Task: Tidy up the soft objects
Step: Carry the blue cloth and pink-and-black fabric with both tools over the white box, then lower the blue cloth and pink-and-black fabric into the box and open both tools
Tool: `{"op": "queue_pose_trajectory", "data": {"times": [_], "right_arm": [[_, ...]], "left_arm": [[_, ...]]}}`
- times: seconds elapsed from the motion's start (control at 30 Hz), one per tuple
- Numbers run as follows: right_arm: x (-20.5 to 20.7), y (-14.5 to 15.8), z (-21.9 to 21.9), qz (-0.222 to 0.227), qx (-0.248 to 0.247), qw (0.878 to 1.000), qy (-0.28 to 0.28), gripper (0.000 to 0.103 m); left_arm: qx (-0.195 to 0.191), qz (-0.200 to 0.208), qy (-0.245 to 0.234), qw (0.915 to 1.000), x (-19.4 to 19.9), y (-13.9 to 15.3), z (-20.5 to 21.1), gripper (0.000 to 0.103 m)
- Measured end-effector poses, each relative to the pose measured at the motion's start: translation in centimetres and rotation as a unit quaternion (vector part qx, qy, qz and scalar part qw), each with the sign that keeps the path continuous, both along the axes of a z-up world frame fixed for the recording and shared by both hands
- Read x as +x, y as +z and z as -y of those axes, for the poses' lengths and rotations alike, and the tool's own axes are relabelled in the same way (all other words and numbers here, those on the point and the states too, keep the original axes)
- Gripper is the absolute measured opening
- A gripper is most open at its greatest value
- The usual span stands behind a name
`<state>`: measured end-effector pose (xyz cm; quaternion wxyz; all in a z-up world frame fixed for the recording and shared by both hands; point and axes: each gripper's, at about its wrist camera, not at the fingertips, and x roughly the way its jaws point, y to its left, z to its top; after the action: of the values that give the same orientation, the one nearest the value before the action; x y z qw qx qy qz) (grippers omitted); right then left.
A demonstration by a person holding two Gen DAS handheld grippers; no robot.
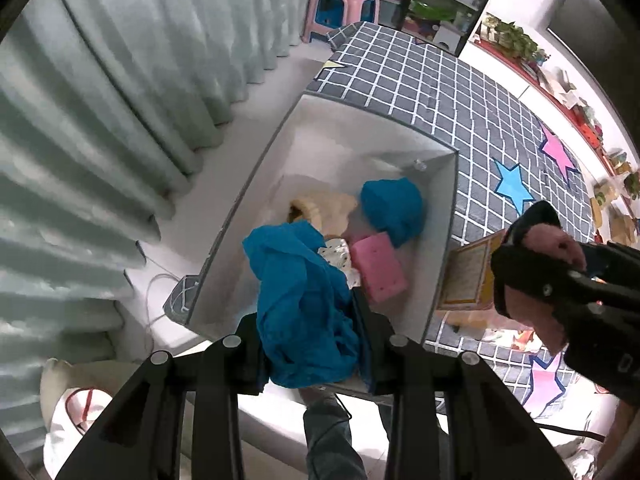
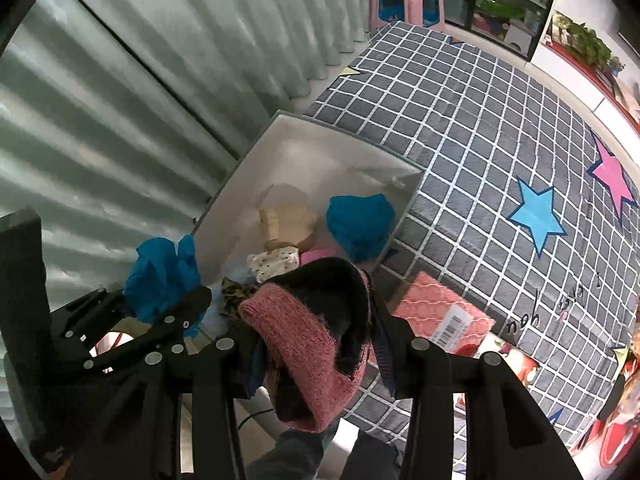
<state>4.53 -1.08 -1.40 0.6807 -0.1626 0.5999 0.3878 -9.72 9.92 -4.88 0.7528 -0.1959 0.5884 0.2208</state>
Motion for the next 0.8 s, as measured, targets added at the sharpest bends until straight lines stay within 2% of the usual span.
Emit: {"op": "queue_pose_trajectory", "data": {"times": [0.4, 0.8], "right_arm": [[-1.8, -0.4, -1.4, -0.001, -0.007, 1.0, 0.02, 0.046], [-1.9, -0.7, -1.6, -0.004, -0.011, 1.0, 0.02, 0.046]], "left_arm": [[-0.002, -0.003, 0.006, 1.0, -1.3, -0.6, -0.5, 0.037], [-0.004, -0.009, 0.005, 0.9999, -1.2, -1.0, -0.5, 0.037]]}}
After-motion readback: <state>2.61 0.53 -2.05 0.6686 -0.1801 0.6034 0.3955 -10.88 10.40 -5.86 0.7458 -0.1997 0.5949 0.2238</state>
